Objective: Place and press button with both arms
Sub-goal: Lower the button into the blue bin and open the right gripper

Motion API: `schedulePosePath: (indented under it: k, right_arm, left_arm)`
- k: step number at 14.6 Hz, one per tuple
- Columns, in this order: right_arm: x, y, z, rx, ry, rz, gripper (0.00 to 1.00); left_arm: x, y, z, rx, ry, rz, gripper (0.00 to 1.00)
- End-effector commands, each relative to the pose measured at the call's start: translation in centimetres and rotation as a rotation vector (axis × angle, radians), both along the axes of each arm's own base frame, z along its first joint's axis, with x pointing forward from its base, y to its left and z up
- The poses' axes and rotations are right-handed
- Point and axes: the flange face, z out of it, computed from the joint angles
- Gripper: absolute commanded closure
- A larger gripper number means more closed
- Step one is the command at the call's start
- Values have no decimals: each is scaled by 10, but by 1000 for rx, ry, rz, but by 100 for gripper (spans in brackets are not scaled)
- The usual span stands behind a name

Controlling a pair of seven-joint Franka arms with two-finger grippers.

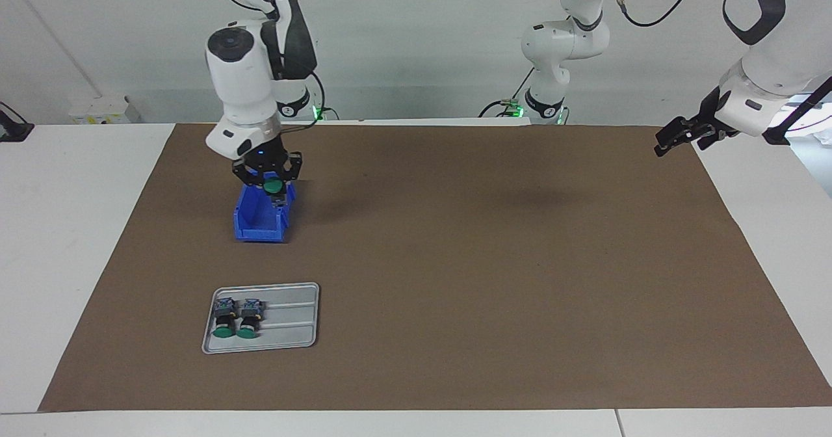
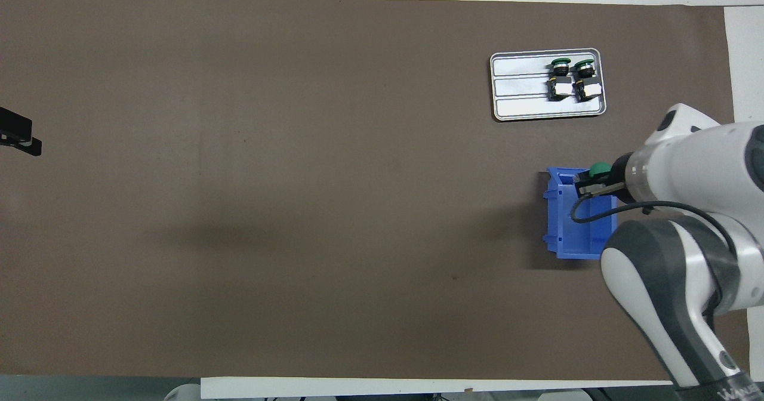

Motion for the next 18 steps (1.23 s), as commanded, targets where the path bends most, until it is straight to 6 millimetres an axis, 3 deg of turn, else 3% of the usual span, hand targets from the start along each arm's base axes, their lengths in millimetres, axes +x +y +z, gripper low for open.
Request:
schedulePosePath:
  k: [1, 6, 10, 15, 18]
  right_arm:
    - [-9, -14, -17, 17, 10, -5, 98]
    - [-1, -20, -55, 21, 42, -38, 98]
    - [-7, -21, -86, 22, 62, -38, 98]
    - [-5, -22, -99, 19, 71, -30, 95]
    - [-6, -21, -102, 19, 74, -28, 85]
  left_arm:
    - [-6, 5, 1, -9, -15, 8, 0]
    - [-6, 3, 1, -9, -15, 4, 0]
    - [-6, 4, 1, -9, -15, 6, 0]
    - [-6, 3, 1, -10, -15, 6, 0]
    - [-6, 4, 1, -9, -15, 6, 0]
